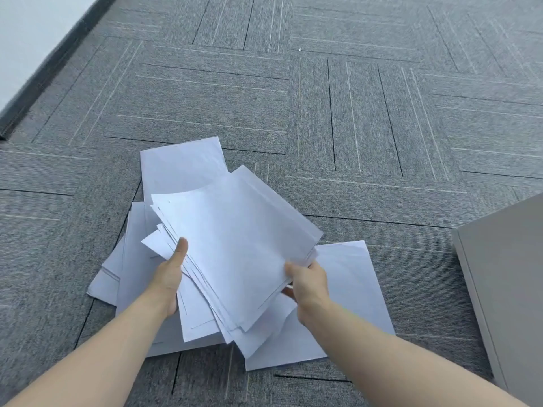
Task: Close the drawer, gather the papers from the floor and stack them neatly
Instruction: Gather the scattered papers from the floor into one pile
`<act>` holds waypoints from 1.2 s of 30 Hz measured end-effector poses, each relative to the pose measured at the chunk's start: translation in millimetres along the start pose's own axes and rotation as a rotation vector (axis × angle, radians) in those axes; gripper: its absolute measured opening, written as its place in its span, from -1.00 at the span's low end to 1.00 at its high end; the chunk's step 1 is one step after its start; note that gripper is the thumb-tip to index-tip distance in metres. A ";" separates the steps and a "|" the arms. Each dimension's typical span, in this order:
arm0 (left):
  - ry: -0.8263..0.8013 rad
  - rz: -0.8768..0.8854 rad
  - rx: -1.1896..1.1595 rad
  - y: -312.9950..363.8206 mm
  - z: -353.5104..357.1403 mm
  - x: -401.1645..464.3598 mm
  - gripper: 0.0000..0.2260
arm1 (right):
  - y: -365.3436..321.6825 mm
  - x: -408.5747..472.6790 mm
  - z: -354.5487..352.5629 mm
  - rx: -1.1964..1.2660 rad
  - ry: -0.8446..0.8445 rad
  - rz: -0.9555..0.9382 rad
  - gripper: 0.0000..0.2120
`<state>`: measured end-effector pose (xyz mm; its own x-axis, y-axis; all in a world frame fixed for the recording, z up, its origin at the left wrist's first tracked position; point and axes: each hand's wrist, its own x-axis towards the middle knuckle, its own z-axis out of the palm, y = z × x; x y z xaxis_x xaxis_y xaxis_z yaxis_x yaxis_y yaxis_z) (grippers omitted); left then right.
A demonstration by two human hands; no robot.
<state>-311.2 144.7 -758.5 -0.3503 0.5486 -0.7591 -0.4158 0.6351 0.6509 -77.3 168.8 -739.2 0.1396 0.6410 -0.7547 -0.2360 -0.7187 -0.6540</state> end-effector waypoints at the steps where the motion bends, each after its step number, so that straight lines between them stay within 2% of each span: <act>1: -0.003 0.003 -0.003 -0.4 -1.1 0.5 -0.70 | 5.6 -2.5 -1.1 -0.037 -0.028 0.031 -0.75; 3: 0.008 0.005 0.032 -2.1 -2.2 1.7 -0.82 | 13.5 -6.6 -3.9 -0.142 -0.073 0.087 -0.74; 6: 0.059 0.009 0.071 -7.5 -2.5 5.3 -0.80 | 16.9 -4.0 -10.7 -0.305 -0.117 0.108 -0.87; 8: 0.086 0.034 0.080 -8.5 -1.7 6.6 -0.79 | 14.3 7.0 -17.5 -0.372 -0.076 0.060 -0.94; 11: 0.125 0.069 0.101 -8.6 -7.6 12.8 -0.73 | 0.3 29.8 -32.6 -0.541 0.101 -0.081 -0.69; 16: 0.176 0.099 0.123 -9.5 -22.6 19.8 -0.68 | -33.4 50.9 -76.2 -1.123 0.442 -0.281 -0.38; 18: 0.196 0.091 0.121 -9.8 -24.4 18.2 -0.69 | -41.9 56.0 -90.4 -1.239 0.538 -0.226 -0.26; 22: 0.221 0.080 0.125 -9.8 -26.8 17.5 -0.68 | -48.2 62.2 -105.9 -1.273 0.550 -0.078 -0.17; 27: 0.203 0.078 0.114 -5.3 -26.2 13.8 -0.69 | -60.4 74.7 -111.0 -1.195 0.503 0.008 -0.24; 30: 0.189 0.085 0.102 -5.6 -25.6 10.5 -0.67 | -60.3 77.5 -114.9 -1.119 0.407 0.017 -0.51; 33: 0.183 0.095 0.092 -5.2 -25.1 7.1 -0.65 | -55.4 74.5 -112.0 -1.020 0.331 -0.110 -0.83; 36: 0.181 0.102 0.089 -3.8 -25.9 5.7 -0.66 | -55.3 69.0 -100.9 -0.976 0.346 -0.317 -0.86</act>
<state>-333.3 131.3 -765.5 -0.5347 0.5110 -0.6731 -0.2980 0.6313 0.7160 42.4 225.5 -760.3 0.3596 0.8345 -0.4175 0.7045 -0.5362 -0.4650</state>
